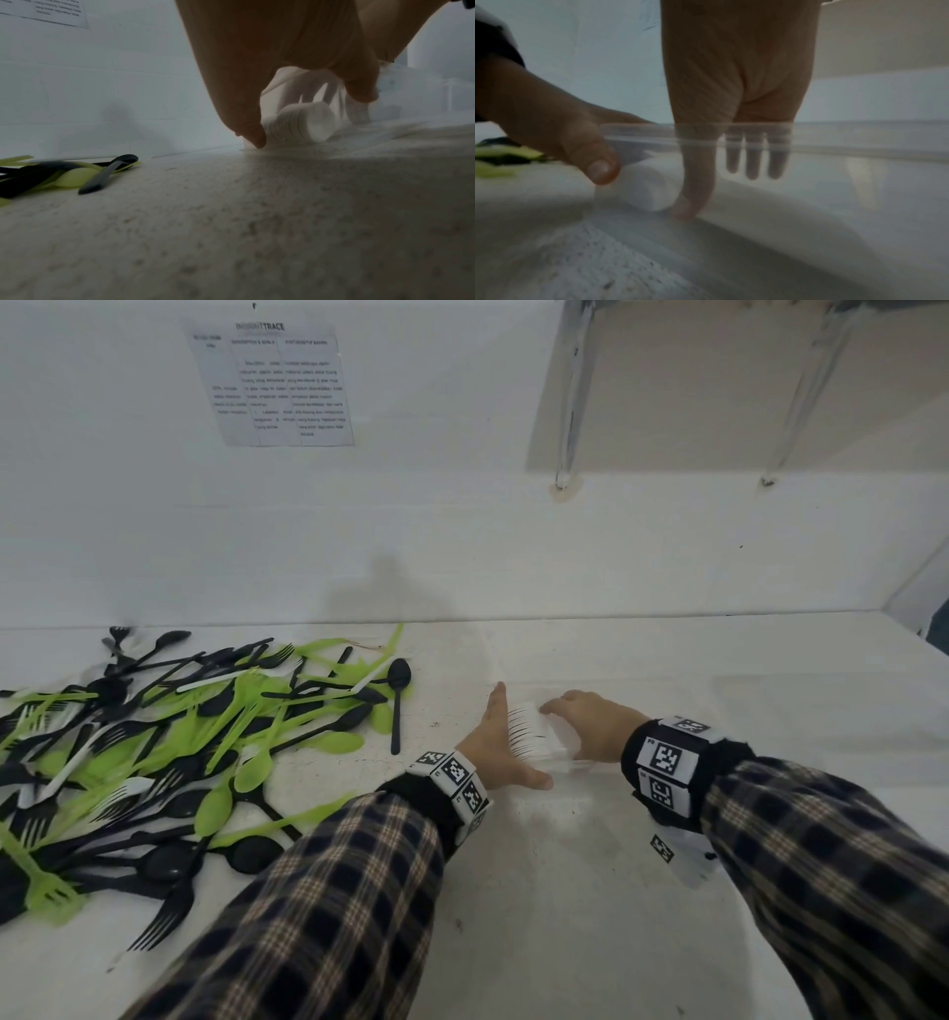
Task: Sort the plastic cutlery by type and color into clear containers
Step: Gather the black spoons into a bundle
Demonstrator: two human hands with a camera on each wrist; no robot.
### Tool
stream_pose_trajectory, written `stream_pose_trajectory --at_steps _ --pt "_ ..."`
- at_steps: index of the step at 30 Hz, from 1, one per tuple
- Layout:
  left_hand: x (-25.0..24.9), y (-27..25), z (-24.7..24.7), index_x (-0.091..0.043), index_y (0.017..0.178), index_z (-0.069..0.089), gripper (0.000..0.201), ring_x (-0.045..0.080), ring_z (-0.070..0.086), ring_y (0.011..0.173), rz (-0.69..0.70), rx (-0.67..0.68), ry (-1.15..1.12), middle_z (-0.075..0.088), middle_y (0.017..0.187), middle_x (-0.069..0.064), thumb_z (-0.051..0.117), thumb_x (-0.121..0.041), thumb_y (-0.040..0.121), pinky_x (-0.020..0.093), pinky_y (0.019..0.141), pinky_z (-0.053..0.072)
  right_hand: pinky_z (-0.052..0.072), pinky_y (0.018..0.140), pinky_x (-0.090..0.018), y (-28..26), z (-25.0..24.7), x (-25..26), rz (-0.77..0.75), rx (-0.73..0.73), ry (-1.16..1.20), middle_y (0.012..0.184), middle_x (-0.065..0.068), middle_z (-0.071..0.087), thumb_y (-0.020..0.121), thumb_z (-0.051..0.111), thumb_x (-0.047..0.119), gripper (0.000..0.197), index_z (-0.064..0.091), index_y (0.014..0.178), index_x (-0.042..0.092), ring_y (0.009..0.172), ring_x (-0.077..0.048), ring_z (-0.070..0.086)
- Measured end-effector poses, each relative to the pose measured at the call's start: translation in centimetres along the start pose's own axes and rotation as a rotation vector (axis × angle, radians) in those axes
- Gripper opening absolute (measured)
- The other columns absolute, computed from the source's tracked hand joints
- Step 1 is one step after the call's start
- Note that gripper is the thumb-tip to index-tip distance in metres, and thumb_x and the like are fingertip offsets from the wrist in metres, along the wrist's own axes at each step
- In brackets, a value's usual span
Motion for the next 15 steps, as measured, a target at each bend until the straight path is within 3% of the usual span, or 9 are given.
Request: stream_pose_trajectory --at_steps 2,4,7,11,15 --pt "0.1 0.1 0.1 -0.013 0.147 -0.024 0.133 0.013 0.000 0.146 0.002 0.001 -0.004 -0.016 0.158 -0.001 0.083 -0.022 0.069 0.016 0.105 0.009 0.030 0.111 -0.034 0.1 0.3 0.2 -0.011 0.033 -0.030 0.147 -0.009 0.035 0.085 0.065 0.026 0.072 0.027 0.145 0.011 0.135 -0.024 0.035" --pt "0.1 0.2 0.1 -0.014 0.146 -0.025 0.133 0.013 0.000 0.146 0.005 -0.002 -0.003 -0.017 0.158 -0.002 0.083 -0.022 0.069 0.016 0.106 0.010 0.032 0.108 -0.031 0.3 0.8 0.2 -0.006 0.072 -0.060 0.144 -0.009 0.040 0.089 0.061 0.027 0.063 0.033 0.142 0.010 0.131 -0.024 0.040" --pt "0.3 0.3 0.2 -0.015 0.144 -0.028 0.135 0.014 0.000 0.146 -0.003 0.009 -0.011 -0.016 0.158 -0.001 0.084 -0.022 0.068 0.025 0.115 0.013 0.036 0.105 -0.032 0.4 1.2 0.1 0.008 0.102 -0.069 0.140 -0.009 0.044 0.090 0.060 0.027 0.057 0.037 0.139 0.009 0.126 -0.026 0.045" --pt "0.4 0.4 0.4 -0.018 0.139 -0.036 0.142 0.017 0.006 0.146 -0.007 0.027 -0.041 -0.013 0.159 0.001 0.085 -0.022 0.065 0.036 0.118 0.020 0.030 0.108 -0.030 0.4 0.8 -0.1 0.006 0.083 -0.041 0.149 -0.005 0.035 0.090 0.059 0.027 0.066 0.027 0.146 0.011 0.134 -0.023 0.038" --pt "0.4 0.3 0.3 -0.016 0.144 -0.029 0.137 0.017 0.008 0.146 -0.006 0.017 -0.055 -0.008 0.159 0.001 0.084 -0.020 0.067 0.029 0.115 0.020 0.034 0.107 -0.033 0.7 1.2 0.0 -0.001 0.085 -0.052 0.145 -0.005 0.040 0.089 0.061 0.031 0.062 0.034 0.142 0.010 0.129 -0.025 0.043"
Point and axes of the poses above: each hand's wrist, its own y-axis towards the middle knuckle, its own z-axis out of the palm, x = y × z, the point moved 10 cm from there along y, towards the middle knuckle
